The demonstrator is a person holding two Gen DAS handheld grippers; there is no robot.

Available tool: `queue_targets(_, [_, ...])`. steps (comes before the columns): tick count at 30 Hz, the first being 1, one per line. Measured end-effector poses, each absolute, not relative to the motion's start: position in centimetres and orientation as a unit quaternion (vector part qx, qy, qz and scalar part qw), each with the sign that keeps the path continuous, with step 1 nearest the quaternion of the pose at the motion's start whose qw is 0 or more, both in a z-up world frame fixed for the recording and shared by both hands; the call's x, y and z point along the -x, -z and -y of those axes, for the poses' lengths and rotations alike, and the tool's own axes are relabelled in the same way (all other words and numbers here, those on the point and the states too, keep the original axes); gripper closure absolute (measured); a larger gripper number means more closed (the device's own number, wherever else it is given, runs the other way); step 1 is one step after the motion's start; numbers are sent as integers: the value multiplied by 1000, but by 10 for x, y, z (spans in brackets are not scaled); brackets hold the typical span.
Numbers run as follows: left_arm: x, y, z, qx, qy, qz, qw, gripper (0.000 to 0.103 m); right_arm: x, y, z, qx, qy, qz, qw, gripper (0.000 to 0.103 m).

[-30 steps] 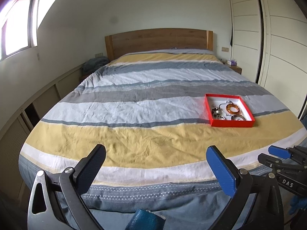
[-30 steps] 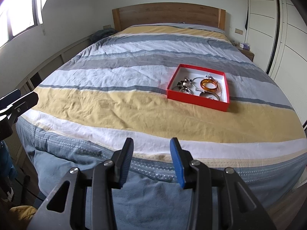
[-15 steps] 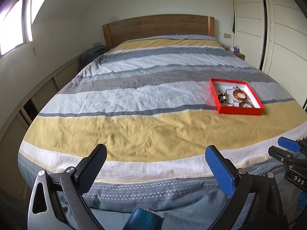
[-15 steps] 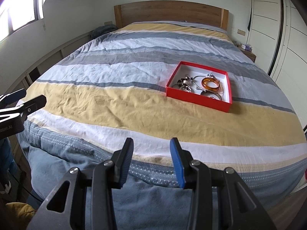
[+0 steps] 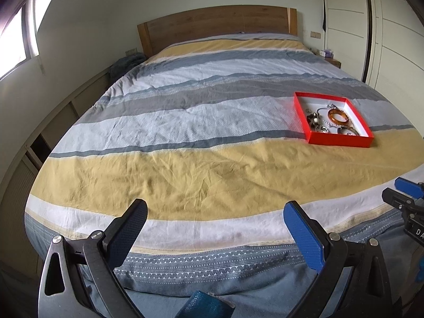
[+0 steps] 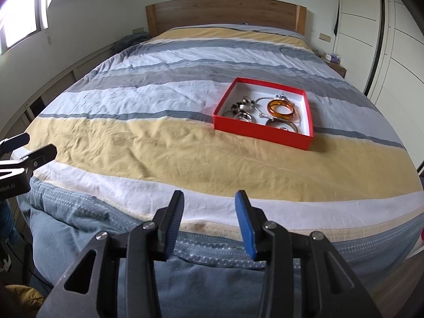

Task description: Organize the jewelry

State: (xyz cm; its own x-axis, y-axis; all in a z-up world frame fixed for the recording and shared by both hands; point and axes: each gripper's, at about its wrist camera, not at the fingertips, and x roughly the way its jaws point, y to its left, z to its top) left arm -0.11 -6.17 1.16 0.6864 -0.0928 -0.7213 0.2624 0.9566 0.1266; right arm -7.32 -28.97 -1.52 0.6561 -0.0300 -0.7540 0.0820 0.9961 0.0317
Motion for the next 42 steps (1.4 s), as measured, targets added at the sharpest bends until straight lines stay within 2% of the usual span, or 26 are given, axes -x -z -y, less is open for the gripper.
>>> queue_targets(1, [-1,-10,62,-112,98,-386,910,2,72,15,291,-33,32,-413,910,55])
queue_targets(7, [-9,-6,67,-121,96,-394,906,2,65,17,298,-37,37,-413,909,53])
queue_targets(14, [-15,-1,74,-131,95,-402,901,2,58,20,304,-39,36,-412,910,46])
queue_targets(42, [-20,11,84,-149,91,-416,893,2,50,34,317,-54,42,-420,905,45])
